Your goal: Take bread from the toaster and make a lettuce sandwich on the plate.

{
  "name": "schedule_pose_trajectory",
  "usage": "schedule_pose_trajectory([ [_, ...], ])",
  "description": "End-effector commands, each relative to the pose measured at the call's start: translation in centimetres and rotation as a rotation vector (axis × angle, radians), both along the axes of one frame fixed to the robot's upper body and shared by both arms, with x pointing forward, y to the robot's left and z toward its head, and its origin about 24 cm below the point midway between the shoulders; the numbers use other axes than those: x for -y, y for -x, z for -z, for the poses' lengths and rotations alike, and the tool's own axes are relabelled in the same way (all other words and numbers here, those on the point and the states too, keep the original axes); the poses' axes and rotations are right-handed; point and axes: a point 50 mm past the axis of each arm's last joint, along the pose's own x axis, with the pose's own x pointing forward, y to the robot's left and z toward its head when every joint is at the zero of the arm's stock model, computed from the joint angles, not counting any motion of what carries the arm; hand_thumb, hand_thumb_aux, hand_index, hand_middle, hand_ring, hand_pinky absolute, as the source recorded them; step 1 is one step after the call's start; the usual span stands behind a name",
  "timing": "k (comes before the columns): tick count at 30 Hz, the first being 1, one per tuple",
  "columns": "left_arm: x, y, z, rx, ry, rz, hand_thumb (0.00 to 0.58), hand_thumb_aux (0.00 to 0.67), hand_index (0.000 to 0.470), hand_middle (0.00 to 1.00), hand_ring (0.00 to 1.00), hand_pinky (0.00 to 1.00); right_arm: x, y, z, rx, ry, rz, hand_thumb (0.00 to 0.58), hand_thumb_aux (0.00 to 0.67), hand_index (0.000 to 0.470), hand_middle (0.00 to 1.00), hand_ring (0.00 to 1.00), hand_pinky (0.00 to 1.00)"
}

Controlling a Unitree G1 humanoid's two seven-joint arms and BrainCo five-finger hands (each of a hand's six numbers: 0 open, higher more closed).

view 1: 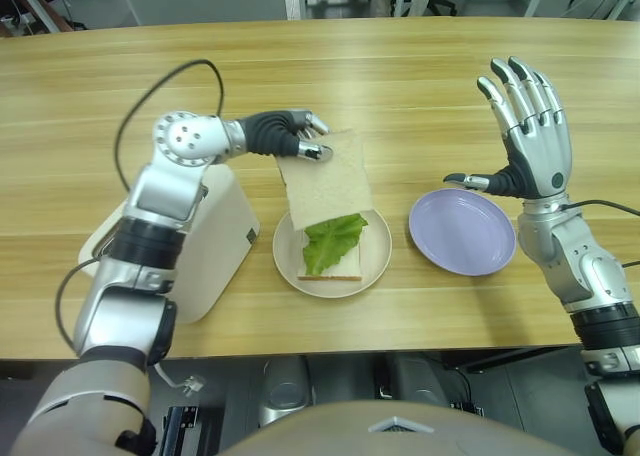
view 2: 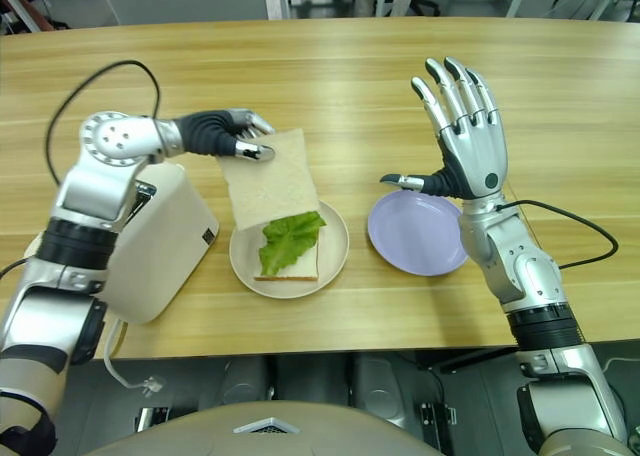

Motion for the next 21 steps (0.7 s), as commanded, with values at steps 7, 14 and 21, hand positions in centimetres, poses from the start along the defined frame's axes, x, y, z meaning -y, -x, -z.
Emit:
schedule_pose_trajectory([
  [7, 1.5, -0.3, 6.0, -0.158, -0.148, 0.141, 0.580, 0.670, 0.460, 1.00, 1.00, 1.00, -0.5, 0.3, 0.3, -0.025, -0.022, -0.017, 0.000, 0.000, 0.000, 0.00, 0.00, 0.00],
  [14, 1.6, -0.5, 8.0, -0.144, -0.214, 0.125, 0.580, 0.670, 0.460, 1.00, 1.00, 1.00, -0.6, 0.3, 0.6, -0.039, -0.030, -0.023, 0.000, 0.000, 0.000, 0.00, 0.00, 0.00],
  [21, 1.8, -0.8, 9.0, -0.027, -0.301, 0.083, 0.580, 0.670, 0.460, 0.11, 0.11, 0.11, -1.0, 0.2, 0.8, -0.051, -0.037, -0.039, 0.000, 0.000, 0.000, 0.00, 0.00, 0.00],
])
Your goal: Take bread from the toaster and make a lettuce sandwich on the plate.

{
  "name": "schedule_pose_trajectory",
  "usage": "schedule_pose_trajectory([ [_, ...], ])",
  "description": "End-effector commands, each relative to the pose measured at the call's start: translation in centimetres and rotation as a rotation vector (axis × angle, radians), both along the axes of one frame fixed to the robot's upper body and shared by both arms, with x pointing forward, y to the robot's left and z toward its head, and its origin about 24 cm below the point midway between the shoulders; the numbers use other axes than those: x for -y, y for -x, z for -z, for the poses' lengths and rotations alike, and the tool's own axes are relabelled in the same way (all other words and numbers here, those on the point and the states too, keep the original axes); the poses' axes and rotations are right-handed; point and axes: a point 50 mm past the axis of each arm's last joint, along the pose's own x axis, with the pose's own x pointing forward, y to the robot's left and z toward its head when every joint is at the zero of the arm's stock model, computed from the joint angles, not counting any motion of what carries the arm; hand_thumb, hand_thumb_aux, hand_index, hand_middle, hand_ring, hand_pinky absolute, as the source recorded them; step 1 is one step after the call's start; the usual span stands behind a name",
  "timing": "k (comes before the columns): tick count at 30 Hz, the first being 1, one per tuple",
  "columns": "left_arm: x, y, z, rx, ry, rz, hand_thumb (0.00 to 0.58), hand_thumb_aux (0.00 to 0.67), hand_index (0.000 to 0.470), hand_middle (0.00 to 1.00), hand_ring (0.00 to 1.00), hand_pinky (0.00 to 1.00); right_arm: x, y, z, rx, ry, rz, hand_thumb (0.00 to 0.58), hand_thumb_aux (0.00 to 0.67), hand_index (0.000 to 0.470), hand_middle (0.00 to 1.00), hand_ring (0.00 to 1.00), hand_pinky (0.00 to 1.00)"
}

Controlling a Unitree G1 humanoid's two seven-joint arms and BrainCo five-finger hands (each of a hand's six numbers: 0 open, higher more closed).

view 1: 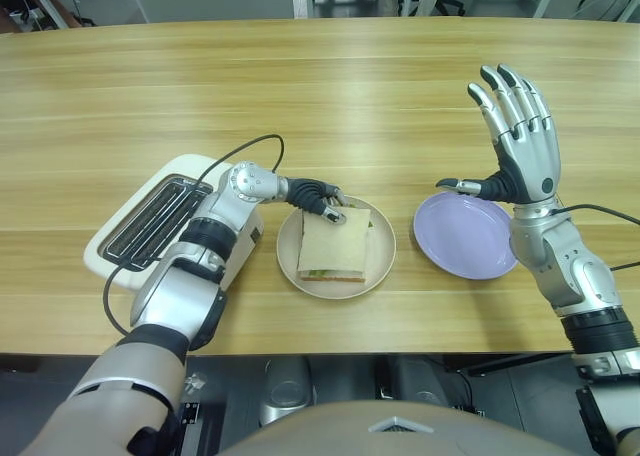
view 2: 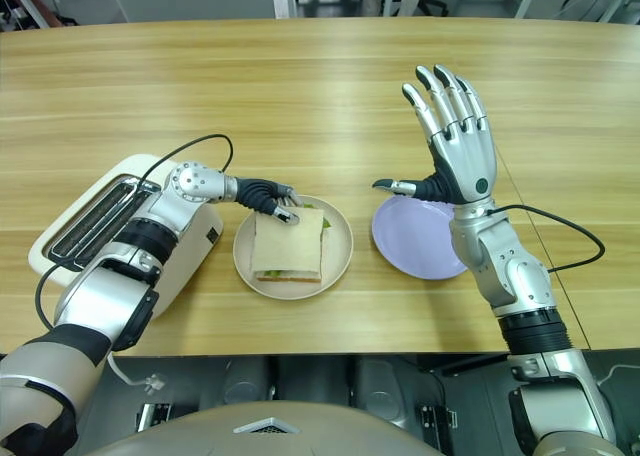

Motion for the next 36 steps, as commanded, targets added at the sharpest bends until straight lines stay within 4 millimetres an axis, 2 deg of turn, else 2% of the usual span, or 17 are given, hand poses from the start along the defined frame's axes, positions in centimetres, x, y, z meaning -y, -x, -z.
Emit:
schedule_pose_trajectory([
  [1, -0.2, -0.2, 0.7, 0.084, -0.081, -0.012, 0.577, 0.625, 0.429, 0.00, 0.00, 0.00, -0.2, 0.1, 0.3, -0.024, -0.009, -0.013, 0.000, 0.000, 0.000, 0.00, 0.00, 0.00],
  [2, -0.2, -0.2, 0.7, 0.102, -0.093, -0.010, 0.577, 0.625, 0.429, 0.00, 0.00, 0.00, -0.2, 0.1, 0.3, -0.025, -0.010, -0.013, 0.000, 0.000, 0.000, 0.00, 0.00, 0.00],
  [3, -0.2, -0.3, 0.7, 0.131, -0.101, -0.016, 0.000, 0.000, 0.000, 0.00, 0.00, 0.00, -0.2, 0.1, 0.3, -0.026, -0.010, -0.013, 0.000, 0.000, 0.000, 0.00, 0.00, 0.00],
  [9, -0.3, -0.6, 0.3, 0.204, -0.124, -0.008, 0.000, 0.000, 0.000, 0.00, 0.00, 0.00, -0.1, 0.0, 0.4, -0.031, -0.015, -0.010, 0.000, 0.000, 0.000, 0.00, 0.00, 0.00],
  [15, -0.1, -1.2, -1.5, 0.292, -0.089, -0.011, 0.000, 0.000, 0.000, 0.00, 0.00, 0.00, 0.1, -0.1, 0.2, -0.025, -0.019, -0.006, 0.000, 0.000, 0.000, 0.00, 0.00, 0.00],
  [18, -0.1, -1.6, -3.1, 0.346, -0.048, -0.028, 0.000, 0.000, 0.000, 0.00, 0.00, 0.00, 0.2, -0.2, 0.2, -0.022, -0.019, -0.002, 0.000, 0.000, 0.000, 0.00, 0.00, 0.00],
  [22, -0.9, -2.1, -7.5, 0.514, 0.097, -0.098, 0.000, 0.000, 0.000, 0.00, 0.00, 0.00, -0.2, 0.0, 0.3, -0.040, -0.003, -0.027, 0.000, 0.000, 0.000, 0.00, 0.00, 0.00],
  [25, -2.3, -0.3, -10.9, 0.634, 0.255, -0.140, 0.000, 0.000, 0.000, 0.00, 0.00, 0.00, -0.8, 0.1, 1.2, -0.115, 0.037, -0.077, 0.000, 0.000, 0.000, 0.00, 0.00, 0.00],
  [27, -3.4, 2.0, -12.5, 0.686, 0.349, -0.174, 0.000, 0.000, 0.000, 0.00, 0.00, 0.00, -1.2, 0.3, 1.9, -0.179, 0.046, -0.116, 0.000, 0.000, 0.000, 0.00, 0.00, 0.00],
  [29, -4.6, 5.0, -13.2, 0.685, 0.417, -0.205, 0.000, 0.000, 0.000, 0.00, 0.00, 0.00, -1.5, 0.7, 2.3, -0.263, 0.019, -0.167, 0.000, 0.000, 0.000, 0.00, 0.00, 0.00],
  [31, -5.8, 8.5, -12.6, 0.614, 0.434, -0.204, 0.000, 0.000, 0.000, 0.00, 0.00, 0.00, -1.9, 1.6, 2.8, -0.381, -0.007, -0.255, 0.000, 0.000, 0.000, 0.00, 0.00, 0.00],
  [32, -6.2, 10.4, -12.0, 0.547, 0.430, -0.196, 0.281, 0.189, 0.130, 0.01, 0.01, 0.01, -2.2, 2.3, 3.3, -0.464, -0.016, -0.311, 0.000, 0.000, 0.000, 0.00, 0.00, 0.00],
  [33, -6.6, 12.1, -11.2, 0.482, 0.416, -0.190, 0.449, 0.352, 0.242, 0.19, 0.19, 0.19, -2.4, 3.1, 3.8, -0.544, -0.024, -0.361, 0.104, 0.063, 0.043, 0.00, 0.00, 0.00],
  [34, -7.0, 13.7, -10.5, 0.427, 0.389, -0.186, 0.449, 0.352, 0.242, 0.19, 0.19, 0.19, -2.5, 3.8, 4.2, -0.624, -0.032, -0.398, 0.104, 0.063, 0.043, 0.00, 0.00, 0.00],
  [35, -7.4, 15.2, -9.7, 0.373, 0.354, -0.186, 0.580, 0.670, 0.460, 1.00, 1.00, 1.00, -2.5, 4.6, 4.6, -0.700, -0.033, -0.430, 0.580, 0.670, 0.460, 1.00, 1.00, 1.00],
  [36, -7.7, 16.6, -8.9, 0.310, 0.320, -0.183, 0.580, 0.670, 0.460, 1.00, 1.00, 1.00, -2.6, 5.4, 5.0, -0.780, -0.028, -0.458, 0.580, 0.670, 0.460, 1.00, 1.00, 1.00],
])
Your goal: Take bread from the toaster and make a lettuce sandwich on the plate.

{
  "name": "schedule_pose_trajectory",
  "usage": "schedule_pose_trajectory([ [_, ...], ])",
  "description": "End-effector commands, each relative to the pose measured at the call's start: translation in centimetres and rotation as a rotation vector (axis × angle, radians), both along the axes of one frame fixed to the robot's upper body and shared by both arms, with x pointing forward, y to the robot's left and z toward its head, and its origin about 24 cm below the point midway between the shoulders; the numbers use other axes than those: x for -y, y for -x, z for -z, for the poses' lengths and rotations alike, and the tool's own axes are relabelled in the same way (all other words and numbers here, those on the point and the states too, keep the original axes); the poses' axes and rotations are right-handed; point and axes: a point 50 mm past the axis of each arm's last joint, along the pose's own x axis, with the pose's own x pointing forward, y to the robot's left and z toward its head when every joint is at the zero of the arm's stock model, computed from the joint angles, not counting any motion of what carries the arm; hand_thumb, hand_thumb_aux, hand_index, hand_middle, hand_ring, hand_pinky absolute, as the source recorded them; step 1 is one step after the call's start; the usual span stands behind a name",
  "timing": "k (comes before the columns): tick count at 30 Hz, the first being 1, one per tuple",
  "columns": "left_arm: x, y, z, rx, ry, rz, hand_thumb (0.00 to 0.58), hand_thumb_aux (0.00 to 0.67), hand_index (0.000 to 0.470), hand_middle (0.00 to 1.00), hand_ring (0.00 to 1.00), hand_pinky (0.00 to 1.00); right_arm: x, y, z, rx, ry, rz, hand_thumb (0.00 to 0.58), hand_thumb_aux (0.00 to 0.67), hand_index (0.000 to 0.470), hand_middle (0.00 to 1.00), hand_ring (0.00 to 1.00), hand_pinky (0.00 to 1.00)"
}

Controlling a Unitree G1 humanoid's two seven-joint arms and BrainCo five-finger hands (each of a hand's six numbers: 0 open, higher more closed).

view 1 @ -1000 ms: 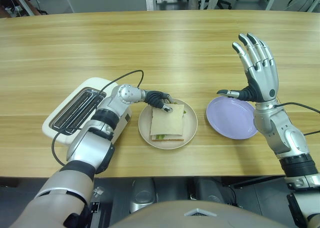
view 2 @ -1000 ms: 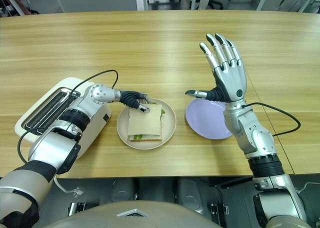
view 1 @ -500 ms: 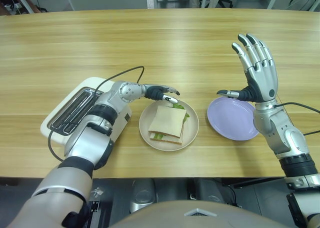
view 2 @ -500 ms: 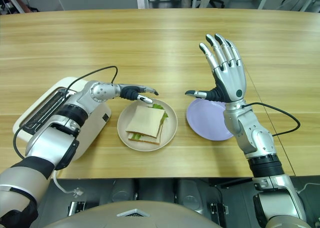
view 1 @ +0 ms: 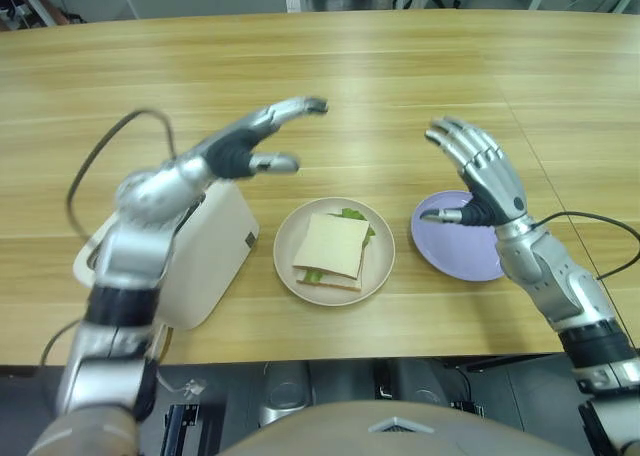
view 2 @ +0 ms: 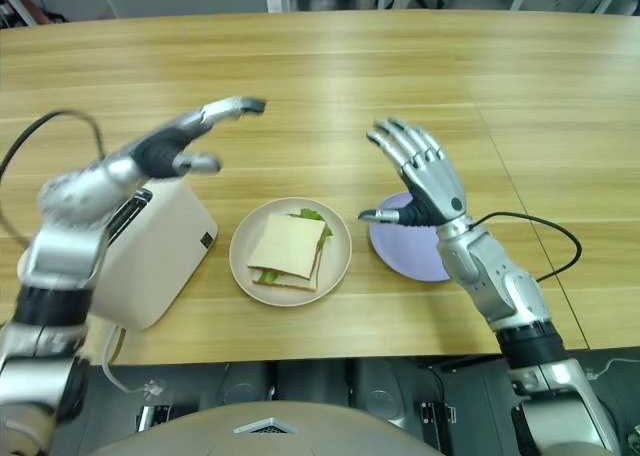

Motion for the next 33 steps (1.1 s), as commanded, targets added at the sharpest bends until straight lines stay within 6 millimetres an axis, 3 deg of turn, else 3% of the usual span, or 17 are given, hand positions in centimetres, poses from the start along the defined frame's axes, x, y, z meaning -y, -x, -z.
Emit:
schedule_pose_trajectory([
  [1, -0.3, 4.5, 0.9, -0.165, -0.060, 0.077, 0.580, 0.670, 0.460, 1.00, 1.00, 1.00, -0.7, 2.5, 1.0, -0.262, 0.012, -0.149, 0.580, 0.670, 0.460, 1.00, 1.00, 1.00],
  [7, 0.0, 9.3, 3.7, -0.455, -0.163, 0.203, 0.580, 0.670, 0.460, 1.00, 1.00, 1.00, -1.7, 6.0, 2.5, -0.595, 0.091, -0.309, 0.580, 0.670, 0.460, 1.00, 1.00, 1.00],
  [12, 1.2, 10.3, 6.8, -0.610, -0.171, 0.263, 0.580, 0.670, 0.460, 1.00, 1.00, 1.00, -2.4, 7.6, 4.3, -0.802, 0.177, -0.382, 0.580, 0.670, 0.460, 1.00, 1.00, 1.00],
  [15, 2.1, 9.6, 8.5, -0.659, -0.153, 0.256, 0.580, 0.670, 0.460, 1.00, 1.00, 1.00, -2.7, 7.8, 5.4, -0.877, 0.232, -0.414, 0.580, 0.670, 0.460, 1.00, 1.00, 1.00],
  [24, 1.9, 5.8, 14.6, -0.655, -0.337, 0.054, 0.580, 0.670, 0.460, 1.00, 1.00, 1.00, -4.5, 6.7, 8.3, -0.906, 0.367, -0.463, 0.580, 0.670, 0.460, 1.00, 1.00, 1.00],
  [33, 3.1, 3.4, 16.7, -0.599, -0.329, -0.060, 0.580, 0.670, 0.460, 1.00, 1.00, 1.00, -6.0, 5.5, 9.3, -0.809, 0.398, -0.455, 0.580, 0.670, 0.460, 1.00, 1.00, 1.00],
])
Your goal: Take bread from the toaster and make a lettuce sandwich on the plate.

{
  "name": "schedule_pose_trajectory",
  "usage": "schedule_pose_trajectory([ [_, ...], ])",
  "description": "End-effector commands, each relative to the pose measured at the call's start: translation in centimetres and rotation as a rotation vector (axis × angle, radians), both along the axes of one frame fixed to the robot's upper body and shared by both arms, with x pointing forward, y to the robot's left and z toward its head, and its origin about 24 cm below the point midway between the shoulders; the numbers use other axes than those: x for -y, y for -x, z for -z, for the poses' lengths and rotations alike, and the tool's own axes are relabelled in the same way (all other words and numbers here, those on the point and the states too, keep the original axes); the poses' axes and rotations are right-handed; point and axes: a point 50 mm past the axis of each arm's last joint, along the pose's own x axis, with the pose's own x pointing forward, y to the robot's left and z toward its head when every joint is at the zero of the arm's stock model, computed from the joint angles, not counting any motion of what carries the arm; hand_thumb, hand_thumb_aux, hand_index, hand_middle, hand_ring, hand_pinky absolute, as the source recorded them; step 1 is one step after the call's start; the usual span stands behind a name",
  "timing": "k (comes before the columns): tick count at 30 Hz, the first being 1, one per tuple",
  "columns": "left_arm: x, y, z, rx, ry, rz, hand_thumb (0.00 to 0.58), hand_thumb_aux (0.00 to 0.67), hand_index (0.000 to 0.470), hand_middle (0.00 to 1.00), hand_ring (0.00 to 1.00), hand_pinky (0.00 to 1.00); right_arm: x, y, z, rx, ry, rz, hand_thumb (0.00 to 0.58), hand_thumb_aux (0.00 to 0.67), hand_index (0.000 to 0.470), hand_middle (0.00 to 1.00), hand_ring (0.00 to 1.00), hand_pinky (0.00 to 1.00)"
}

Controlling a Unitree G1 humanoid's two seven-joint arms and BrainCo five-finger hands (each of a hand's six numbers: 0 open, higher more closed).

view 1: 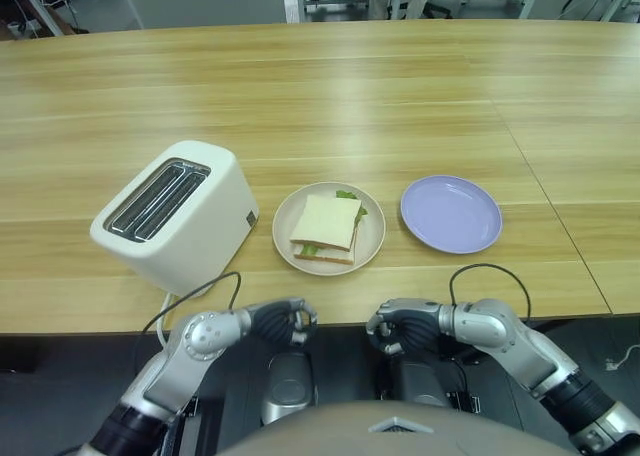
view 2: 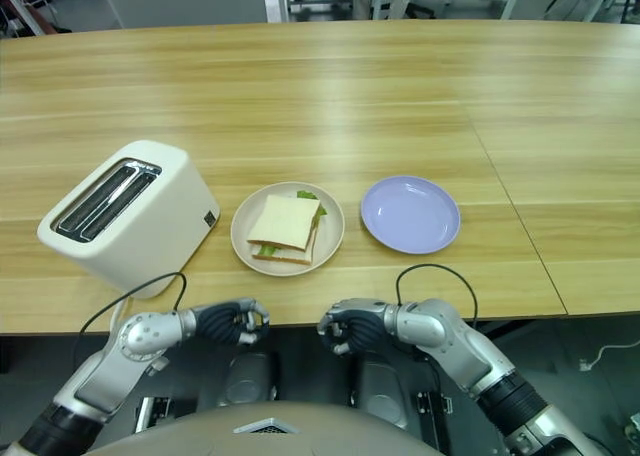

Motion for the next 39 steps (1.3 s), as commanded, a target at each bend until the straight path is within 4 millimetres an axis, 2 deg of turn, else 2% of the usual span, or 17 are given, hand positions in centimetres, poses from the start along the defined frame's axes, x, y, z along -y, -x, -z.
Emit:
schedule_pose_trajectory([
  [1, -0.1, -0.5, 1.1, -0.006, -0.041, -0.035, 0.580, 0.670, 0.460, 1.00, 1.00, 1.00, -0.1, -1.0, 0.3, 0.059, 0.008, 0.023, 0.580, 0.670, 0.460, 1.00, 1.00, 1.00],
  [8, -0.1, -2.3, 1.5, 0.029, -0.052, -0.103, 0.580, 0.670, 0.460, 1.00, 1.00, 1.00, -0.9, -3.0, 0.3, 0.122, -0.026, 0.063, 0.580, 0.670, 0.460, 1.00, 1.00, 1.00],
  [18, 0.1, -4.1, 3.7, 0.004, -0.095, -0.130, 0.580, 0.670, 0.460, 1.00, 1.00, 1.00, -1.4, -6.2, 1.8, 0.163, 0.038, 0.129, 0.580, 0.670, 0.460, 1.00, 1.00, 1.00],
  [26, 0.3, -5.8, 4.2, 0.050, -0.103, -0.177, 0.580, 0.670, 0.460, 1.00, 1.00, 1.00, -1.9, -8.7, 3.1, 0.237, 0.093, 0.201, 0.580, 0.670, 0.460, 1.00, 1.00, 1.00],
  [32, 0.1, -8.6, 3.8, 0.139, -0.082, -0.295, 0.580, 0.670, 0.460, 1.00, 1.00, 1.00, -3.2, -11.6, 2.8, 0.359, 0.099, 0.313, 0.580, 0.670, 0.460, 1.00, 1.00, 1.00],
  [39, 0.3, -12.1, 3.3, 0.219, -0.035, -0.441, 0.580, 0.670, 0.460, 1.00, 1.00, 1.00, -4.4, -14.0, 2.2, 0.472, 0.106, 0.439, 0.580, 0.670, 0.460, 1.00, 1.00, 1.00],
])
